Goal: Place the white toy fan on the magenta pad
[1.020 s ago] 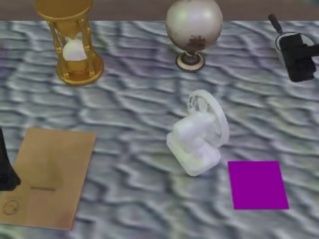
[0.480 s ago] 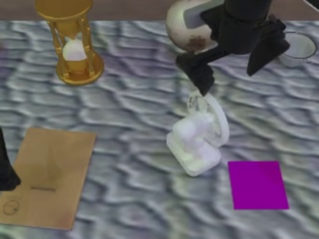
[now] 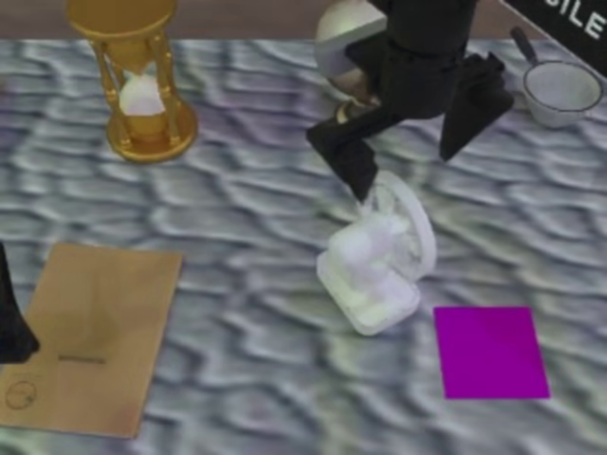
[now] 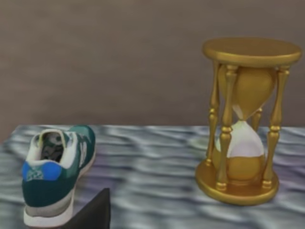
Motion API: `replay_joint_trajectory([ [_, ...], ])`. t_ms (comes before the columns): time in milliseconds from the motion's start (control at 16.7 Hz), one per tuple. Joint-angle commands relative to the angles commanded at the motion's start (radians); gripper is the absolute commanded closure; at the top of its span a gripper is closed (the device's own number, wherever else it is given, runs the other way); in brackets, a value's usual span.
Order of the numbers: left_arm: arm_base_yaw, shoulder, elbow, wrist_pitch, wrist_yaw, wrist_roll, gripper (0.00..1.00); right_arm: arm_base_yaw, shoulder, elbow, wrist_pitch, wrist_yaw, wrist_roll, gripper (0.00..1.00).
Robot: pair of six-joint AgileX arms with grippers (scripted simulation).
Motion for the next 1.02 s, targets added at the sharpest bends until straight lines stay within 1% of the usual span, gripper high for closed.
replay_joint_trajectory([
  [240, 0.000, 0.000, 0.000, 0.000, 0.000, 0.000, 0.00, -0.002, -0.009, -0.044, 0.039, 0.000, -0.002, 0.00],
  [600, 0.000, 0.000, 0.000, 0.000, 0.000, 0.000, 0.00, 0.001, -0.047, -0.266, 0.217, 0.000, 0.001, 0.00],
  [900, 0.000, 0.000, 0.000, 0.000, 0.000, 0.000, 0.00, 0.002, -0.050, -0.284, 0.234, 0.000, 0.001, 0.00],
  [1020, 0.000, 0.000, 0.000, 0.000, 0.000, 0.000, 0.00, 0.002, -0.050, -0.284, 0.234, 0.000, 0.001, 0.15],
])
